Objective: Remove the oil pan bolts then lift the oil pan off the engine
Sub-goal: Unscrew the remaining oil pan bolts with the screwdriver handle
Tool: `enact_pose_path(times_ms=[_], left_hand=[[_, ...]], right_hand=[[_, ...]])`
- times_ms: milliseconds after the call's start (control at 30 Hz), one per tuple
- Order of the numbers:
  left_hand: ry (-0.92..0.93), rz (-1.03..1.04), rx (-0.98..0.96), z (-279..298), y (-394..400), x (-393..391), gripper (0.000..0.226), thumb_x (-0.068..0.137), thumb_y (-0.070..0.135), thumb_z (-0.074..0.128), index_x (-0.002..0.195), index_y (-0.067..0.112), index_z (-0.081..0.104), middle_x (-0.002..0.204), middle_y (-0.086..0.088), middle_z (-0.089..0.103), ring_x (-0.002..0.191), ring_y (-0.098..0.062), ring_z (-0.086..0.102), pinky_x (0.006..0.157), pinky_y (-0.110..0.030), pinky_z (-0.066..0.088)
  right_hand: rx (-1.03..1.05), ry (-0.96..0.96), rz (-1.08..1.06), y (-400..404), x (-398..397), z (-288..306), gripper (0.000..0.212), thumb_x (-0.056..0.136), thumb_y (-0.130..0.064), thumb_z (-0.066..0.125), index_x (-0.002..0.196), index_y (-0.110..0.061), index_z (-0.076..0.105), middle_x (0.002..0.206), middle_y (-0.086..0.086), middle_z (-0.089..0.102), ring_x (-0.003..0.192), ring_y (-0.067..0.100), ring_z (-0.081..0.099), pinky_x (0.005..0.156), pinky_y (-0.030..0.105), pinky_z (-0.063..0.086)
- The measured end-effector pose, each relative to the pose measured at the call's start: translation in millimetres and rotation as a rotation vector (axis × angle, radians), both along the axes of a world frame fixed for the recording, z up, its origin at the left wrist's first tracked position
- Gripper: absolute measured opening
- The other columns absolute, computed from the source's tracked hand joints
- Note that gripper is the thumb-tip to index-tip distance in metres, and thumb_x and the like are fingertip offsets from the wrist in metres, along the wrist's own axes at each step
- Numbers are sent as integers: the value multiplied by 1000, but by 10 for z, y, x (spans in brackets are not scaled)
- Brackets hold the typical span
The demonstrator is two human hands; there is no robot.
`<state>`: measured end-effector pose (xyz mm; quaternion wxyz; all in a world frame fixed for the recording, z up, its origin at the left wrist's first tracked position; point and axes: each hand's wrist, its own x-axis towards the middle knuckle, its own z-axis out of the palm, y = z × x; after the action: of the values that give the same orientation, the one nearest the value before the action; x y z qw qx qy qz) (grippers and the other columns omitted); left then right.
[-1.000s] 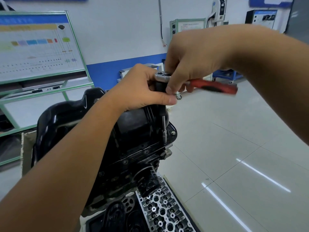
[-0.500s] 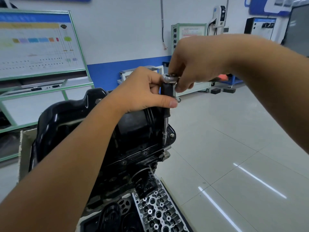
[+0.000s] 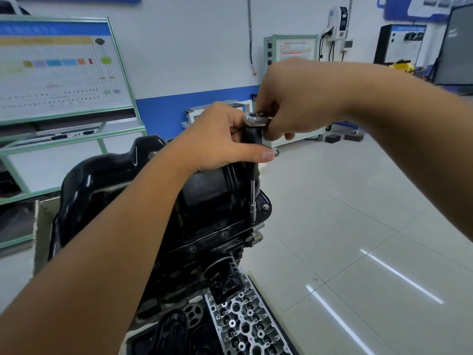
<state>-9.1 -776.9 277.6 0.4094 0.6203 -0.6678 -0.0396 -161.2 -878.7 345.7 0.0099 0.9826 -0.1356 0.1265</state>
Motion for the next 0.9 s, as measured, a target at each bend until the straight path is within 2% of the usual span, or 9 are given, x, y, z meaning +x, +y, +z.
enact_pose_path(times_ms=[133, 233, 300, 433, 533, 633, 700, 800, 900], left_hand=[[11, 12, -50, -26, -13, -19, 25, 63, 33, 92, 81, 28, 75, 54, 23, 60, 51, 8, 52, 56, -6, 41], [3, -19, -9, 14, 9, 9, 23, 70, 24, 93, 87, 23, 79, 68, 13, 71, 62, 3, 59, 65, -11, 45], [-8, -13, 21, 19, 20, 13, 28, 72, 26, 93, 95, 15, 81, 62, 0, 64, 59, -3, 51, 63, -14, 41], [0, 4, -37, -19, -4, -1, 22, 70, 28, 92, 87, 23, 78, 47, 23, 47, 44, 4, 42, 53, -6, 35], [-12, 9, -65, -16, -3, -47, 26, 66, 37, 90, 87, 33, 75, 47, 25, 49, 45, 5, 43, 53, -4, 34], [-29, -11, -56, -5, 14, -32, 22, 73, 27, 92, 90, 24, 78, 47, 21, 44, 46, 2, 39, 54, -9, 33], [-18, 2, -37, 3, 24, -4, 29, 73, 35, 89, 93, 16, 80, 50, 16, 34, 51, -6, 31, 55, -22, 29], [-11, 19, -30, -2, 3, 8, 44, 69, 41, 92, 98, 10, 79, 48, 17, 32, 49, -4, 28, 54, -20, 27], [13, 14, -67, -11, -8, -46, 27, 62, 45, 88, 83, 31, 79, 46, 20, 39, 47, -1, 32, 53, -10, 31]], right_hand=[[119, 87, 21, -18, -43, 68, 25, 82, -26, 80, 61, -14, 72, 55, -2, 70, 50, 14, 70, 54, 31, 53], [101, 99, 43, 0, -25, 88, 21, 80, -25, 82, 62, -21, 72, 58, -4, 70, 54, 13, 67, 57, 28, 47], [-25, 42, 23, 9, 15, 51, 13, 80, -20, 80, 70, -23, 73, 63, -2, 67, 59, 16, 60, 57, 29, 42], [-117, -3, 1, 28, 20, 38, 7, 80, -24, 76, 74, -22, 77, 63, -1, 67, 61, 14, 59, 58, 31, 45], [-33, 60, -18, 7, -23, 118, 20, 76, -35, 79, 63, -19, 75, 52, -7, 64, 51, 8, 59, 58, 38, 49], [-59, 67, 12, 13, -35, 137, 20, 74, -37, 83, 76, -19, 76, 68, 1, 69, 68, 23, 64, 73, 48, 57], [-104, 21, 20, 23, -28, 97, 13, 77, -32, 85, 81, -24, 75, 77, 1, 71, 73, 21, 64, 74, 44, 57], [-153, -39, 30, 7, -37, 38, 11, 79, -33, 84, 82, -26, 76, 72, -4, 70, 68, 12, 60, 69, 37, 55], [-101, 1, 33, -16, -81, 87, 28, 75, -47, 83, 69, -20, 74, 52, -7, 63, 52, 11, 57, 58, 33, 47]])
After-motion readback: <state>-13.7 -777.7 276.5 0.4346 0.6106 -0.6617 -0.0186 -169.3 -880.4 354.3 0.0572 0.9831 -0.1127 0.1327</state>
